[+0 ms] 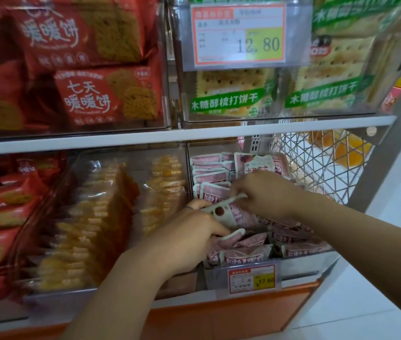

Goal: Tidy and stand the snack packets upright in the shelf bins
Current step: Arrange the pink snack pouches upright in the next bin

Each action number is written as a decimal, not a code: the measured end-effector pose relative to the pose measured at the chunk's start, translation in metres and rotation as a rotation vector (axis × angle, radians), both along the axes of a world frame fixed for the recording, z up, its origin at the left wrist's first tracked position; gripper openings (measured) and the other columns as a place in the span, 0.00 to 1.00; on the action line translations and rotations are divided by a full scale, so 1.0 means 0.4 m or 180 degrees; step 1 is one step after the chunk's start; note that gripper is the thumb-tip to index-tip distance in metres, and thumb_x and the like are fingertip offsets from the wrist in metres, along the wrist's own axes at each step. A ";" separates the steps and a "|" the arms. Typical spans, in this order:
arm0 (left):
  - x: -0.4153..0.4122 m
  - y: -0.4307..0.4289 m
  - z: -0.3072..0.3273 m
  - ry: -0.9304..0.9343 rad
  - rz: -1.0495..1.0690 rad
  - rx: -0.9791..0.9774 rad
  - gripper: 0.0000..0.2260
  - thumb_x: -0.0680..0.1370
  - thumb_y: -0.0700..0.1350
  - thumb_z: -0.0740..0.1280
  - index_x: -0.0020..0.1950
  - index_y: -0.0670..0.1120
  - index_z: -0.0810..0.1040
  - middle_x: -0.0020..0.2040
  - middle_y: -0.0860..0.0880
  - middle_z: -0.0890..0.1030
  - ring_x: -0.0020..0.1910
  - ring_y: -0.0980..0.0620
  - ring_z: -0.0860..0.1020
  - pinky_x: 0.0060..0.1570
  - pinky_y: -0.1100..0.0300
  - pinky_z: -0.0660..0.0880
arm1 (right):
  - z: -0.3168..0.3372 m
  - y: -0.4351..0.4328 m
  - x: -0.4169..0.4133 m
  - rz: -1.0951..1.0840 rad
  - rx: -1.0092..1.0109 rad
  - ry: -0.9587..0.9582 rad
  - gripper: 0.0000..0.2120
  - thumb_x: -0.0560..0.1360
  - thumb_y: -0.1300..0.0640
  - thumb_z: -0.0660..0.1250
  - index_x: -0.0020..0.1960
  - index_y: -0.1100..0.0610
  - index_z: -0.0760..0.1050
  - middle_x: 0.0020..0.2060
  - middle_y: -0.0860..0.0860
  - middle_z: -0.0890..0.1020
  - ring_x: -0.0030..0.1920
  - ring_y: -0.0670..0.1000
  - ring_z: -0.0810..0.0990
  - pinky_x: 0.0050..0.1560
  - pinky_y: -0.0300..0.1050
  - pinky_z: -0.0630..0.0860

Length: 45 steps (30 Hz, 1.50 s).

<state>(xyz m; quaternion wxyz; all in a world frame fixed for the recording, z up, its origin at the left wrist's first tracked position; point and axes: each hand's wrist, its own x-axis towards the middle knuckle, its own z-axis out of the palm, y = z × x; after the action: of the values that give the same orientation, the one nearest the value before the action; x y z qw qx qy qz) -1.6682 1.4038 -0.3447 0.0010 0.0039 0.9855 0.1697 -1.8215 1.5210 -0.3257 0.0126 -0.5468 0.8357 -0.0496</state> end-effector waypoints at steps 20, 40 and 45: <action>0.032 0.004 0.038 0.0047 0.0495 -0.0100 0.10 0.76 0.56 0.64 0.56 0.59 0.81 0.63 0.57 0.58 0.63 0.60 0.48 0.65 0.60 0.53 | -0.001 -0.004 -0.003 0.0291 0.0020 -0.0424 0.10 0.71 0.58 0.72 0.52 0.54 0.80 0.46 0.47 0.83 0.43 0.44 0.78 0.46 0.38 0.72; 0.031 0.028 0.027 -0.0433 0.0409 -0.0132 0.12 0.78 0.49 0.65 0.57 0.65 0.78 0.70 0.60 0.61 0.75 0.54 0.39 0.74 0.44 0.45 | -0.039 0.044 0.046 -0.0002 -0.0138 -0.0220 0.05 0.74 0.54 0.68 0.48 0.50 0.82 0.44 0.47 0.84 0.45 0.48 0.80 0.50 0.42 0.74; 0.035 0.028 0.042 -0.0534 0.0514 -0.0081 0.13 0.79 0.48 0.63 0.57 0.66 0.78 0.75 0.59 0.52 0.74 0.53 0.37 0.72 0.39 0.41 | -0.065 0.037 0.040 -0.0576 -0.1079 -0.0555 0.04 0.75 0.55 0.68 0.47 0.52 0.82 0.42 0.48 0.84 0.43 0.49 0.81 0.45 0.42 0.76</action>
<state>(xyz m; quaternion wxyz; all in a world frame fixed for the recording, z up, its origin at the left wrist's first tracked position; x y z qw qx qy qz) -1.6544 1.4148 -0.3277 0.0698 -0.0897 0.9811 0.1565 -1.8055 1.5360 -0.3519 -0.0118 -0.4575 0.8568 -0.2376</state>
